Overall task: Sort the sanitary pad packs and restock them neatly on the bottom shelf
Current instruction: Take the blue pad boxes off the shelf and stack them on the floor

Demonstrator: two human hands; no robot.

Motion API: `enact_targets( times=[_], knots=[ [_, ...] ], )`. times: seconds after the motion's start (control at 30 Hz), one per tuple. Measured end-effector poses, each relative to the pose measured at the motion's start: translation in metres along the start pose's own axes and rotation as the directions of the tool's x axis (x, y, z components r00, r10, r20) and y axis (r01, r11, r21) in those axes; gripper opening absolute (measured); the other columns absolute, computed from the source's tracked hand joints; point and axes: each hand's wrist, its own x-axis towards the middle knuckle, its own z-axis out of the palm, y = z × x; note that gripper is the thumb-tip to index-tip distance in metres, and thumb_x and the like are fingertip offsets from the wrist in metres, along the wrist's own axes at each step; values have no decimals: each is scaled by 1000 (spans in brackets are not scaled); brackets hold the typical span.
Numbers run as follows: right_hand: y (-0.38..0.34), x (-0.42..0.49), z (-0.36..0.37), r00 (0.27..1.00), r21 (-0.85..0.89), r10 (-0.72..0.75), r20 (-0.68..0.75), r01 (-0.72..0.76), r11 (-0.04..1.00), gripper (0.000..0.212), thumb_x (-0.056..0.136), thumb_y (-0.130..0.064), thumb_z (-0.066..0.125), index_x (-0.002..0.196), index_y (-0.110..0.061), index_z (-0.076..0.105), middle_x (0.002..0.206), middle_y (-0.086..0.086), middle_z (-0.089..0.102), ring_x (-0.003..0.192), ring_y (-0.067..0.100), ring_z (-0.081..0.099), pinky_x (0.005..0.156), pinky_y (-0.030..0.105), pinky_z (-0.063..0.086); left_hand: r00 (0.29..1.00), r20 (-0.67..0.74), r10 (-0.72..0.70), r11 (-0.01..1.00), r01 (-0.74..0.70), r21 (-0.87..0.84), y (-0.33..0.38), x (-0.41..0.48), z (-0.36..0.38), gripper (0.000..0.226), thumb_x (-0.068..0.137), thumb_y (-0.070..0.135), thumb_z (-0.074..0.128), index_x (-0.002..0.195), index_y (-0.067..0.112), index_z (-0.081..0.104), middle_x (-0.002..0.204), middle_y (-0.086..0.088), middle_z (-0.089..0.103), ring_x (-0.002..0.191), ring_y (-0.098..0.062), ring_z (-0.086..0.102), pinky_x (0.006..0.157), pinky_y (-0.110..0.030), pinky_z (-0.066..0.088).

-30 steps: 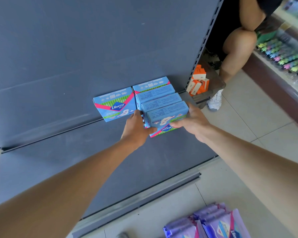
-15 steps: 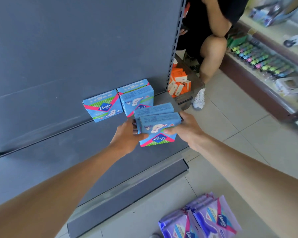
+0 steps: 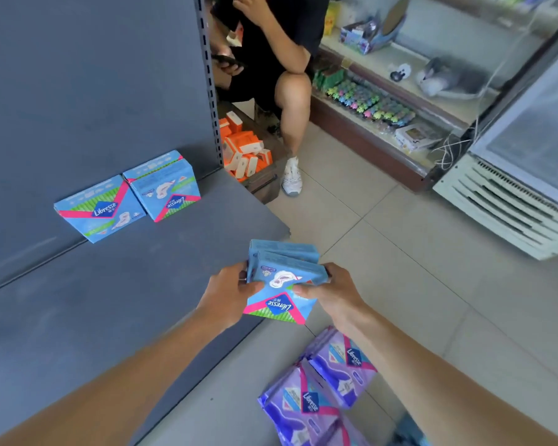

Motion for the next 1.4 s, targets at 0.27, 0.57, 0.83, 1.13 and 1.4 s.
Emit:
enact_targets(
  times=[0.27, 0.57, 0.83, 1.13, 1.4],
  knots=[
    [82, -66, -94, 956, 113, 121, -267, -93, 989, 17, 73, -7, 79, 77, -13, 64, 79, 10, 73, 62, 17, 70, 57, 29, 57, 972, 233, 26, 997, -41, 61, 15, -24, 119, 25, 94, 26, 57, 113, 12, 64, 100, -8, 71, 85, -22, 66, 64, -17, 47],
    [226, -151, -202, 861, 321, 276, -428, -141, 936, 33, 76, -15, 79, 103, -1, 66, 90, 13, 74, 66, 16, 71, 49, 21, 50, 912, 410, 21, 966, -124, 228, 9, -89, 292, 33, 97, 34, 49, 118, 11, 62, 93, -7, 66, 79, -21, 59, 60, -20, 42],
    [403, -223, -263, 825, 389, 430, -366, -284, 877, 57, 51, -48, 81, 101, -21, 71, 94, 1, 76, 89, 25, 72, 87, 52, 55, 826, 546, -137, 897, -131, 423, -62, -151, 441, 36, 98, 35, 47, 110, 5, 62, 69, -1, 55, 60, -11, 50, 45, -13, 33],
    [589, -234, -236, 728, 516, 609, -317, -406, 754, 67, 46, -55, 79, 103, -20, 67, 95, -2, 75, 86, 19, 73, 86, 47, 57, 761, 563, -323, 771, -133, 623, -192, -168, 548, 40, 98, 37, 44, 124, 10, 59, 121, -11, 65, 107, -24, 61, 73, -25, 39],
    [684, -184, -232, 679, 490, 643, -354, -450, 746, 74, 40, -55, 77, 103, -16, 67, 97, 1, 74, 87, 19, 72, 87, 44, 57, 781, 514, -356, 779, -55, 625, -292, -142, 610, 34, 97, 37, 47, 99, 5, 60, 92, -13, 63, 76, -23, 51, 53, -26, 31]
  ],
)
